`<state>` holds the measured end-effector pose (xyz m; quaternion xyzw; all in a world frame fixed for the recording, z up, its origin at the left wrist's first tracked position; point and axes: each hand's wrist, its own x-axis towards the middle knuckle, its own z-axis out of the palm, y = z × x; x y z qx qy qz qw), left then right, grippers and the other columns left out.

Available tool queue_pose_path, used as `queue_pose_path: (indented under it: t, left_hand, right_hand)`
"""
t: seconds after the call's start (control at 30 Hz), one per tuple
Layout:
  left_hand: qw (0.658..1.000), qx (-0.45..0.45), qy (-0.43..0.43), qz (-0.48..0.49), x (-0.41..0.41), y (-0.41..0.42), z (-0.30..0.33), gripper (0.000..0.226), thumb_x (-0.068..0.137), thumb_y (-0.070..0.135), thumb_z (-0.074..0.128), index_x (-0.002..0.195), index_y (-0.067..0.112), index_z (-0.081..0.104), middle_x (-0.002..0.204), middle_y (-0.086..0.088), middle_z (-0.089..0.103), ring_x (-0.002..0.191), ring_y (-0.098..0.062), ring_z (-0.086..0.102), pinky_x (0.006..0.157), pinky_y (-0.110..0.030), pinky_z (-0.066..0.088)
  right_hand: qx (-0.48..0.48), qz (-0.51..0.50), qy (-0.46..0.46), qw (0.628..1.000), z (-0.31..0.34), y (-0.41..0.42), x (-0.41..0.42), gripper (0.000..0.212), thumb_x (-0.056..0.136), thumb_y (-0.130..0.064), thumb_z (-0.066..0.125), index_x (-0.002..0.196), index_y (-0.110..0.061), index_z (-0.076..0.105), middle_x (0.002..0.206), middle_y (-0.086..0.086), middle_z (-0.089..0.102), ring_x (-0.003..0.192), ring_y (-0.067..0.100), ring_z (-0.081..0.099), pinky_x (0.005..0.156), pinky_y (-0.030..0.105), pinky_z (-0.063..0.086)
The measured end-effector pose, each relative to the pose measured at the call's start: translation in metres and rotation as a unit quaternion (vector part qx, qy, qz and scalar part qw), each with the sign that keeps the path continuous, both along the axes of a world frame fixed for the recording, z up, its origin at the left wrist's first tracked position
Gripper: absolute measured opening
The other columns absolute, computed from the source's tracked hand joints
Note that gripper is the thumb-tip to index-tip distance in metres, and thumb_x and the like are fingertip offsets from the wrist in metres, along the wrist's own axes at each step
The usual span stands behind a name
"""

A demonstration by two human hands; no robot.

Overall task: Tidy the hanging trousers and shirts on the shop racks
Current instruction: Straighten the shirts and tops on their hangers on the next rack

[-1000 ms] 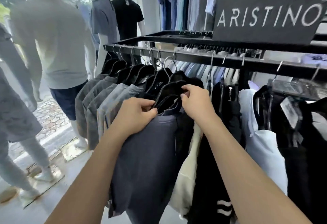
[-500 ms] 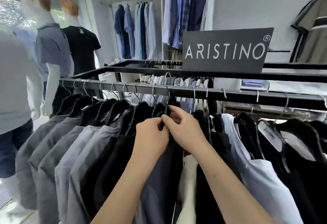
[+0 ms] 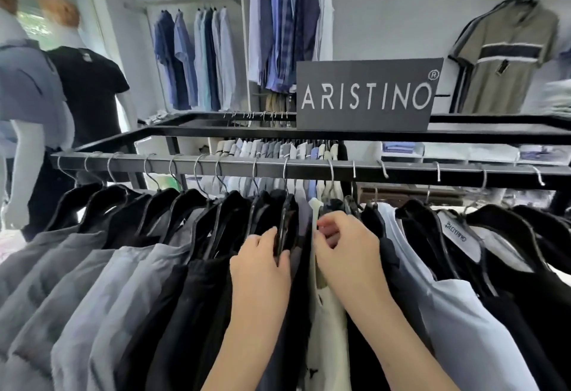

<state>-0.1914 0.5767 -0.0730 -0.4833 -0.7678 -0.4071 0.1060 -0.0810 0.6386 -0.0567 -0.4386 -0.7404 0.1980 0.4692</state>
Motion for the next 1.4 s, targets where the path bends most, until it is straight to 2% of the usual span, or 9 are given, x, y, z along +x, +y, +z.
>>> queue_pose_path:
  t: [0.17, 0.3, 0.43, 0.53, 0.73, 0.97, 1.13, 1.27, 1.4]
  left_hand:
    - [0.979, 0.167, 0.045, -0.105, 0.040, 0.006, 0.005, 0.024, 0.081, 0.001, 0.065, 0.104, 0.008, 0.068, 0.095, -0.004, 0.063, 0.084, -0.019, 0.060, 0.076, -0.025, 0.044]
    - [0.986, 0.024, -0.068, -0.150, 0.060, 0.025, -0.011, 0.034, 0.094, 0.033, 0.048, 0.125, 0.020, 0.056, 0.109, 0.002, 0.061, 0.099, -0.013, 0.059, 0.077, -0.021, 0.044]
    - [0.984, -0.032, -0.075, -0.156, 0.049, 0.028, -0.029, 0.029, 0.087, 0.016, 0.058, 0.116, 0.010, 0.059, 0.100, -0.008, 0.065, 0.094, -0.025, 0.063, 0.071, -0.025, 0.040]
    - [0.988, -0.047, -0.063, -0.135, 0.030, 0.021, -0.024, 0.022, 0.091, 0.006, 0.051, 0.112, 0.005, 0.058, 0.096, -0.012, 0.067, 0.091, -0.030, 0.062, 0.065, -0.023, 0.032]
    - [0.981, -0.074, -0.086, -0.157, 0.006, 0.010, -0.013, 0.019, 0.096, 0.012, 0.047, 0.112, 0.010, 0.057, 0.095, -0.007, 0.068, 0.088, -0.024, 0.061, 0.068, -0.026, 0.039]
    - [0.987, -0.058, -0.067, -0.134, 0.016, 0.020, -0.026, 0.014, 0.095, 0.009, 0.044, 0.105, 0.005, 0.052, 0.088, -0.010, 0.065, 0.083, -0.028, 0.063, 0.063, -0.027, 0.041]
    - [0.995, -0.013, -0.062, -0.081, 0.036, 0.013, -0.021, 0.052, 0.093, 0.005, 0.051, 0.143, 0.012, 0.041, 0.125, -0.005, 0.059, 0.114, -0.023, 0.057, 0.080, -0.018, 0.038]
    - [0.973, 0.153, -0.009, -0.171, 0.067, 0.014, -0.004, 0.034, 0.089, 0.003, 0.057, 0.121, 0.008, 0.061, 0.120, -0.001, 0.061, 0.111, -0.016, 0.059, 0.099, -0.016, 0.039]
    - [0.975, 0.025, -0.097, -0.196, 0.092, 0.033, -0.007, 0.051, 0.091, 0.035, 0.053, 0.138, 0.017, 0.044, 0.133, 0.005, 0.050, 0.123, -0.012, 0.048, 0.105, -0.029, 0.040]
  right_hand:
    - [-0.024, -0.030, 0.015, 0.999, 0.002, 0.001, 0.021, 0.018, 0.090, -0.011, 0.057, 0.097, -0.024, 0.066, 0.089, -0.010, 0.067, 0.078, 0.004, 0.064, 0.077, 0.022, 0.051]
    - [-0.084, -0.015, 0.102, 0.991, 0.007, 0.004, 0.032, 0.020, 0.092, -0.008, 0.054, 0.097, -0.025, 0.064, 0.081, -0.010, 0.070, 0.066, 0.002, 0.070, 0.071, 0.020, 0.055]
    - [-0.093, -0.027, 0.125, 0.987, 0.008, 0.001, 0.039, 0.012, 0.092, -0.016, 0.058, 0.102, -0.018, 0.065, 0.078, -0.006, 0.070, 0.060, 0.008, 0.070, 0.068, 0.031, 0.059]
    - [-0.169, -0.002, 0.183, 0.968, 0.019, 0.000, 0.046, 0.014, 0.093, -0.009, 0.057, 0.101, -0.013, 0.068, 0.078, 0.002, 0.073, 0.060, 0.011, 0.072, 0.058, 0.017, 0.055]
    - [-0.236, 0.031, 0.222, 0.946, 0.026, 0.005, 0.055, 0.018, 0.092, -0.006, 0.056, 0.098, -0.015, 0.071, 0.081, 0.000, 0.076, 0.070, 0.019, 0.075, 0.078, 0.036, 0.061]
    - [-0.251, 0.054, 0.219, 0.941, 0.031, 0.004, 0.059, 0.016, 0.095, -0.008, 0.056, 0.103, -0.014, 0.069, 0.086, 0.005, 0.075, 0.074, 0.018, 0.075, 0.075, 0.030, 0.061]
    - [-0.308, 0.083, 0.253, 0.913, 0.036, 0.002, 0.077, 0.014, 0.095, -0.017, 0.061, 0.105, -0.012, 0.070, 0.092, 0.012, 0.075, 0.078, 0.022, 0.075, 0.074, 0.030, 0.061]
    - [-0.130, -0.117, 0.053, 0.983, 0.023, 0.014, 0.100, 0.009, 0.082, -0.030, 0.073, 0.090, -0.025, 0.072, 0.073, -0.005, 0.073, 0.077, 0.013, 0.071, 0.083, 0.037, 0.057]
    - [-0.085, -0.099, -0.123, 0.984, 0.019, 0.012, 0.093, 0.029, 0.087, -0.040, 0.066, 0.110, -0.022, 0.068, 0.091, -0.004, 0.073, 0.088, 0.014, 0.069, 0.084, 0.028, 0.051]
